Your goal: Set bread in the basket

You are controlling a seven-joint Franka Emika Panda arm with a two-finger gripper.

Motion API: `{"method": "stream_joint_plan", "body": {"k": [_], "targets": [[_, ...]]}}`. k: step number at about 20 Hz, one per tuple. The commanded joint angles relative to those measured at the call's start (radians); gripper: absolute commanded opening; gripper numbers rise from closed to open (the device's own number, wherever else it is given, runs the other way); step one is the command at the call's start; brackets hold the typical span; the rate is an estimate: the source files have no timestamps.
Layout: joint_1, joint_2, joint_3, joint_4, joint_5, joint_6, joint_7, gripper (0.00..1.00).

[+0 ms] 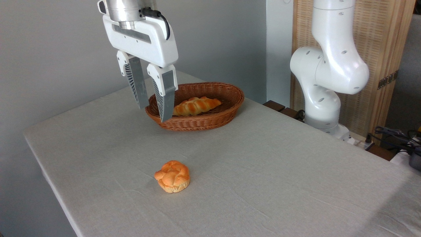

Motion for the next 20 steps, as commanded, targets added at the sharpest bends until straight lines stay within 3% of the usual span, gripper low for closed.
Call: {"method": "stream_joint_plan", "body": {"k": [1, 7, 11, 14, 17, 20], "targets": [[0.002, -0.03, 0.014, -0.05, 0.014, 0.045, -0.015, 1.0], [0.002, -0.064, 0.041, -0.11, 0.014, 0.122, -0.012, 1.0], [0.002, -0.099, 0.055, -0.177, 0.014, 0.122, 0.12, 1.0], [-0.003, -0.099, 0.043, -0.24, 0.014, 0.14, 0.135, 1.0], [-0.035, -0.099, 0.04, -0.325, 0.014, 0.222, 0.137, 1.0], [-0.037, -0.096, 0.041, -0.4, 0.02, 0.332, 0.14, 1.0]]}}
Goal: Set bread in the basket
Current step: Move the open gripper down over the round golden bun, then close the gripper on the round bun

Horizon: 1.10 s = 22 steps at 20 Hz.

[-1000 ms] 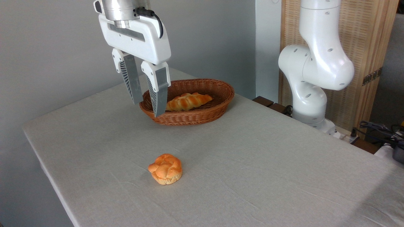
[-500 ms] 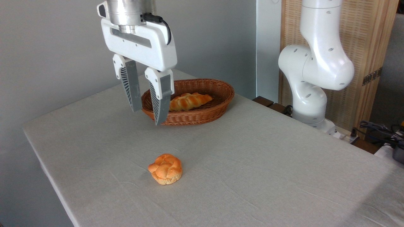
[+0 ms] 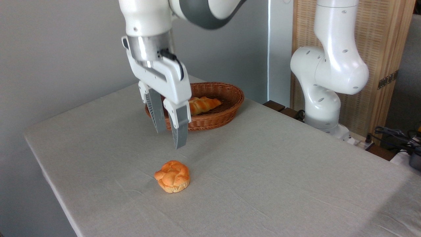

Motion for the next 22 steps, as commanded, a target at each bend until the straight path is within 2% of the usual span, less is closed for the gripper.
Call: {"method": "stream_joint_plan", "body": {"k": [1, 2, 6, 8, 10, 12, 15, 18, 19, 22], "targets": [[-0.009, -0.019, 0.005, -0.127, 0.049, 0.153, 0.014, 1.0], [-0.015, -0.014, 0.004, -0.161, 0.077, 0.193, 0.013, 1.0], [-0.056, 0.0, 0.005, -0.258, 0.1, 0.343, 0.013, 1.0], [-0.058, 0.003, 0.005, -0.289, 0.176, 0.402, 0.013, 1.0], [-0.06, 0.02, 0.004, -0.295, 0.187, 0.432, 0.011, 1.0], [-0.079, 0.04, 0.004, -0.303, 0.19, 0.437, 0.011, 1.0], [-0.081, 0.044, 0.004, -0.304, 0.19, 0.46, 0.008, 0.84], [-0.09, 0.061, -0.004, -0.31, 0.19, 0.463, 0.011, 0.45], [-0.099, 0.07, -0.004, -0.312, 0.19, 0.468, 0.011, 0.29], [-0.101, 0.07, -0.004, -0.313, 0.19, 0.469, 0.011, 0.07]]}}
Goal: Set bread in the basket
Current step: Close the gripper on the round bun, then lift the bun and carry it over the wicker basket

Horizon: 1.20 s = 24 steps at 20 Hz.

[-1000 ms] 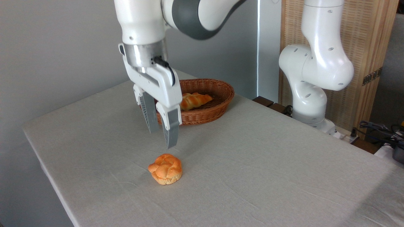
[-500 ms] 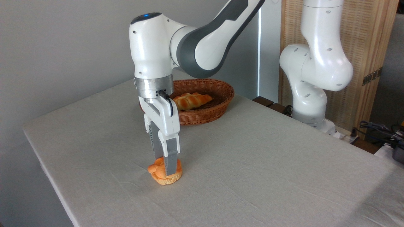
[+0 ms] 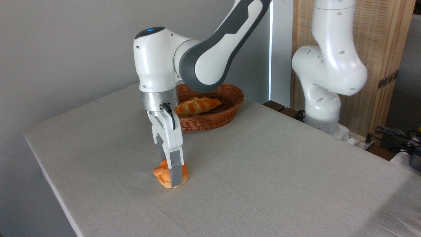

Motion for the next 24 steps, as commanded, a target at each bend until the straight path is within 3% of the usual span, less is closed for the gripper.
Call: {"method": "stream_joint_plan", "body": {"k": [1, 3, 11, 14, 16, 20, 22, 24], "targets": [[-0.007, -0.001, 0.005, -0.012, 0.014, 0.03, 0.009, 0.06], [-0.007, -0.001, 0.005, -0.014, 0.014, 0.03, 0.009, 0.02], [-0.007, -0.005, 0.005, -0.011, 0.008, 0.027, 0.008, 0.01], [-0.01, -0.034, -0.007, 0.026, 0.008, 0.015, -0.009, 0.08], [-0.009, -0.062, -0.017, 0.107, -0.015, -0.08, -0.043, 0.08], [-0.012, -0.07, -0.069, 0.326, -0.145, -0.451, -0.06, 0.08], [-0.018, -0.117, -0.143, 0.325, -0.182, -0.53, -0.118, 0.12], [-0.052, -0.13, -0.239, 0.304, -0.189, -0.561, -0.242, 0.18]]}}
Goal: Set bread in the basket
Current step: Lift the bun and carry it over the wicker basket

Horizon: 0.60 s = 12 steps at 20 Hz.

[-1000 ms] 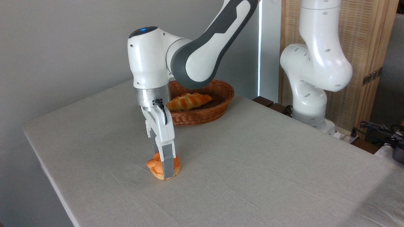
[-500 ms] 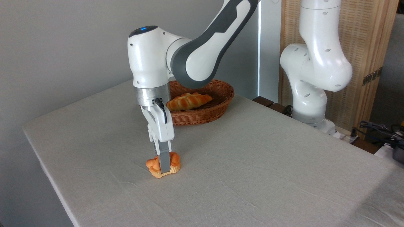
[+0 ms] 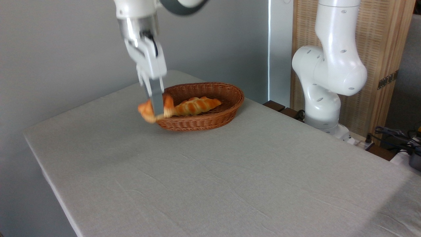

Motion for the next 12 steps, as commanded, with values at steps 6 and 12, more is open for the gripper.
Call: {"method": "stream_joint_plan", "body": {"k": [6, 12], "targets": [[-0.077, -0.015, -0.316, -0.126, -0.021, -0.045, -0.259, 0.62], [-0.075, 0.014, -0.317, -0.175, -0.021, -0.021, -0.257, 1.0]]}}
